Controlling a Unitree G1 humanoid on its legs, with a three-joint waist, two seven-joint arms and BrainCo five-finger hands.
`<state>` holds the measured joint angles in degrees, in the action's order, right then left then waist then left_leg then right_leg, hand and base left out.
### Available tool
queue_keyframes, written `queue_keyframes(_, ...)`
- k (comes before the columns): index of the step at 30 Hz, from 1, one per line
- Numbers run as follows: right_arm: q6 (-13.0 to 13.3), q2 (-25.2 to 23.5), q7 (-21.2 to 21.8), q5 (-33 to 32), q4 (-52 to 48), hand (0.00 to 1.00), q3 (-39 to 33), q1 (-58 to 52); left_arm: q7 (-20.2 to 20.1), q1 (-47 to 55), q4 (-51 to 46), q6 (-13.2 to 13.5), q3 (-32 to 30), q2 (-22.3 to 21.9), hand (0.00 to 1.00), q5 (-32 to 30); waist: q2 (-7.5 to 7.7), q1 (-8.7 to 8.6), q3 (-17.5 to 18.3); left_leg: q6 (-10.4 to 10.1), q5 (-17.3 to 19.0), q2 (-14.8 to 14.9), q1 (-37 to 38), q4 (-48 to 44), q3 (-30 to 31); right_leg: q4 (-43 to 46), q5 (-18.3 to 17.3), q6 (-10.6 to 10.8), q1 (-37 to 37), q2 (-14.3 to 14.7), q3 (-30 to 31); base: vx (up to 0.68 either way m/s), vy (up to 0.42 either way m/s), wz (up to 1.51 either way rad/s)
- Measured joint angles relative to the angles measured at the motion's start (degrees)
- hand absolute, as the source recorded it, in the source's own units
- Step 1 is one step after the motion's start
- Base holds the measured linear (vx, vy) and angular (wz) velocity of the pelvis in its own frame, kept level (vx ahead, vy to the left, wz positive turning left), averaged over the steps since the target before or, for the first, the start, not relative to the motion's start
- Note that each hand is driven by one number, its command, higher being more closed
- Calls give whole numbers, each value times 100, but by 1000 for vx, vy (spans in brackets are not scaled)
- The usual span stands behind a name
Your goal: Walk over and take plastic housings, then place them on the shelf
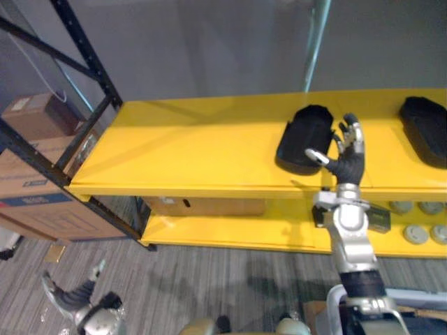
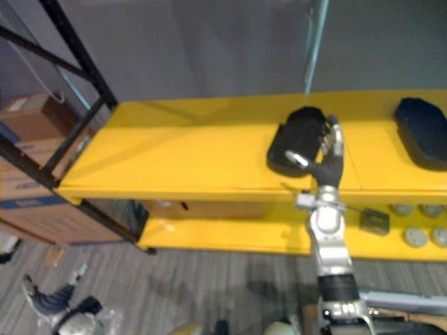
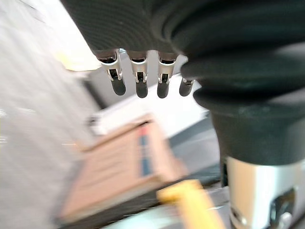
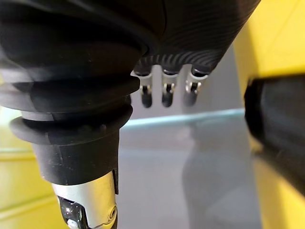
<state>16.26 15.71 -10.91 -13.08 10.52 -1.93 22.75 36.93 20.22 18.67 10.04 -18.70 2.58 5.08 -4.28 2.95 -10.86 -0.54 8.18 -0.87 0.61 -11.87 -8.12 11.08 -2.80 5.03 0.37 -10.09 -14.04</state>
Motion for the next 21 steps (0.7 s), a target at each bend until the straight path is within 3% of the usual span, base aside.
queue_keyframes(4,-7,7,707,-453,335,0,131,534,-405,14,862,215,103,-2,0,371,2,61,-1,0,38,10,-60,-99,154,-25,-16,-28,126,3,-160,-56,5,17)
queue_keyframes(8,-203,-16,1010,-492,664,0,506,779,-689,-1,1287,227,200,-77,0,350,-60,169,-36,-5,43,20,-71,-173,213,4,-34,-52,168,8,-210,-34,0,8)
queue_keyframes(12,-464,-91,927,-463,1034,0,553,903,-756,7,1493,229,312,-77,0,341,-145,261,-91,-5,40,9,-76,-173,264,53,-59,-59,171,-12,-268,-24,4,6)
queue_keyframes(21,-1393,-169,556,-867,1983,0,488,1132,-828,-3,1858,190,430,-72,0,395,-376,296,-224,-17,25,-39,-67,-117,310,368,-272,-11,40,-107,-305,-1,-2,4)
